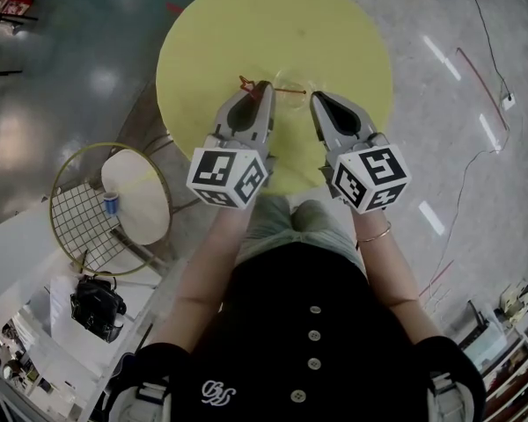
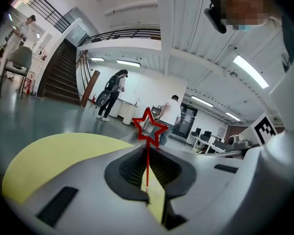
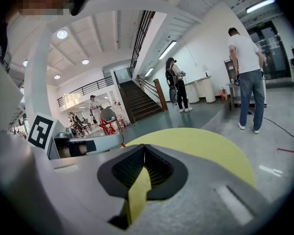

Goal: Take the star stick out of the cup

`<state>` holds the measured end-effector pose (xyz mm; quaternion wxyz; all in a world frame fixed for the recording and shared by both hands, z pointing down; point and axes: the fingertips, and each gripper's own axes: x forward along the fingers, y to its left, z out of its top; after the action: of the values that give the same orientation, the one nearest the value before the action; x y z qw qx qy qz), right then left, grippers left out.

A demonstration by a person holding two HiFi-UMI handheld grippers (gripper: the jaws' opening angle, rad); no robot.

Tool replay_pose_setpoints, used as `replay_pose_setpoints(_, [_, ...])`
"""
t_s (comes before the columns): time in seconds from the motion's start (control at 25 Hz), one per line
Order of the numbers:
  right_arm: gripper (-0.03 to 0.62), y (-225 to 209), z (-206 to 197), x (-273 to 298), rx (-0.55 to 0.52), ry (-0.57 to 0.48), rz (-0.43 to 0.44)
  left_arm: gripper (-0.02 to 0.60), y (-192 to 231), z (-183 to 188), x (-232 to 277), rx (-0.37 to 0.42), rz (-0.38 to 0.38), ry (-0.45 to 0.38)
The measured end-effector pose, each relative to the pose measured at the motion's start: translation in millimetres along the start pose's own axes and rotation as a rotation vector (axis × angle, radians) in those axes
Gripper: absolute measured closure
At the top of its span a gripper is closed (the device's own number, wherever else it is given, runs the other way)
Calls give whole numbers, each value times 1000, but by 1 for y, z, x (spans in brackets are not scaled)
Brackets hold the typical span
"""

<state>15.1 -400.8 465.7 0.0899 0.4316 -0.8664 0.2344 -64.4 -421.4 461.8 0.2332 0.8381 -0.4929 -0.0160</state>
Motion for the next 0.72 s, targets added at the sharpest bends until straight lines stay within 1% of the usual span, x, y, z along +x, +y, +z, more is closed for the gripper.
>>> replay_pose_setpoints(0.36, [589, 11, 20, -2, -34, -37, 10, 558, -3, 14, -10, 10, 6, -7])
replay_pose_setpoints(0.52, [589, 17, 30, -5, -54, -60, 14, 558, -9, 25, -17, 27, -7, -27])
replay_pose_setpoints(0.72, [589, 18, 45, -10, -65, -98, -2, 558, -11, 39, -25, 37, -13, -52])
